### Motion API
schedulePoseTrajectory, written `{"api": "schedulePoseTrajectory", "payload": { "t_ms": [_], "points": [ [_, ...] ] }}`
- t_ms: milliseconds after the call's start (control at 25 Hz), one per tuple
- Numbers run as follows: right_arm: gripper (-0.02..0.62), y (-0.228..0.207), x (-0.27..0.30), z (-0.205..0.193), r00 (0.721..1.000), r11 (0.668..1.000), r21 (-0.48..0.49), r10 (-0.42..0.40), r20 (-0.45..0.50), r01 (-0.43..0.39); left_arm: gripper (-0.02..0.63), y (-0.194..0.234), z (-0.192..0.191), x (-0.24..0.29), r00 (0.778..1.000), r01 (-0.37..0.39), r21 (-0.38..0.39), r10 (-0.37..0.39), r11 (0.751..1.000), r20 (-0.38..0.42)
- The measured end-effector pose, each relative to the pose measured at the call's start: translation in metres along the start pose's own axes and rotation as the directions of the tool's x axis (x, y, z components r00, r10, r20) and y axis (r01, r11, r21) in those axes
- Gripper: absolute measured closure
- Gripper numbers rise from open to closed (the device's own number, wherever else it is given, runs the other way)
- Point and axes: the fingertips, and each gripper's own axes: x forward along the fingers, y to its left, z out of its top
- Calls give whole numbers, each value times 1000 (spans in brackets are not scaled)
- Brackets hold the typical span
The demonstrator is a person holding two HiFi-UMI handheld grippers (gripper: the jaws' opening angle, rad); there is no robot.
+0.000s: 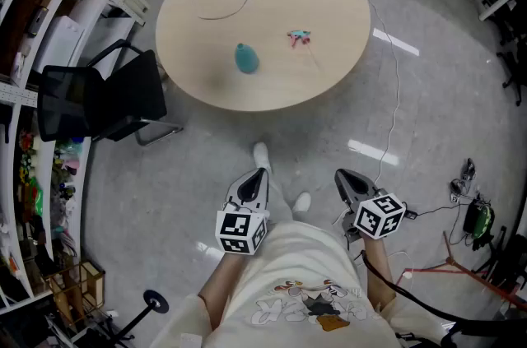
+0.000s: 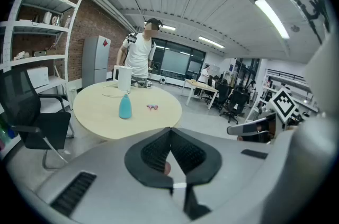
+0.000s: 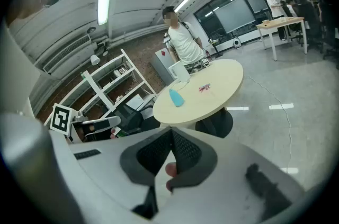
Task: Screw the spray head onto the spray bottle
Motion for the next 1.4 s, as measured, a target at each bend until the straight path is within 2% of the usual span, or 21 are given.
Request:
{"api": "schedulePoseTrajectory", "payload": {
  "t_ms": [120, 160, 200, 240, 280, 360, 440, 520, 680, 800, 920, 1120, 1200, 1280, 1400],
  "points": [
    [589, 15, 38, 14, 1000, 1000, 23, 8, -4, -8, 600, 45, 25, 26, 999, 28, 58, -30, 998, 36],
    [589, 17, 51, 22, 1000, 1000, 19, 6, -8, -6, 535, 59, 32, 41, 997, 40, 86, -46, 996, 64],
    [589, 19, 63, 29, 1000, 1000, 13, -1, -15, 2, 316, 74, 37, 58, 994, 52, 110, -63, 993, 93],
    [589, 21, 74, 39, 1000, 1000, 9, -13, -21, 13, 181, 91, 40, 76, 991, 59, 129, -74, 990, 113],
    [589, 24, 87, 50, 999, 1000, 5, -23, -22, 23, 154, 111, 45, 94, 989, 54, 149, -73, 987, 125],
    [589, 33, 114, 80, 999, 999, -7, -39, -6, 39, 144, 158, 63, 131, 987, 11, 229, -48, 973, 154],
    [589, 43, 138, 104, 998, 998, -22, -58, 5, 58, 144, 201, 85, 169, 981, -53, 311, -9, 949, 194],
    [589, 53, 157, 116, 997, 997, -27, -75, -1, 75, 140, 239, 96, 204, 977, -93, 361, 16, 928, 212],
    [589, 58, 196, 144, 992, 991, -33, -130, -3, 130, 124, 291, 101, 294, 984, -23, 404, -50, 914, 170],
    [589, 58, 227, 148, 985, 985, 7, -171, -16, 171, 119, 320, 85, 342, 991, 22, 439, -76, 898, 106],
    [589, 61, 243, 141, 980, 979, 58, -195, -30, 196, 115, 324, 74, 370, 989, 91, 460, -134, 883, 61],
    [589, 58, 259, 140, 975, 975, 60, -211, -71, 215, 115, 295, 77, 401, 962, 242, 442, -272, 864, 6],
    [589, 56, 268, 143, 976, 976, 58, -206, -68, 210, 119, 290, 75, 409, 953, 278, 445, -301, 851, -20],
    [589, 54, 277, 147, 979, 980, 40, -192, -71, 195, 152, 286, 72, 412, 946, 302, 465, -321, 833, -40],
    [589, 39, 290, 160, 981, 983, -4, -183, -68, 183, 172, 282, 70, 411, 945, 314, 497, -318, 809, -79]
  ]
}}
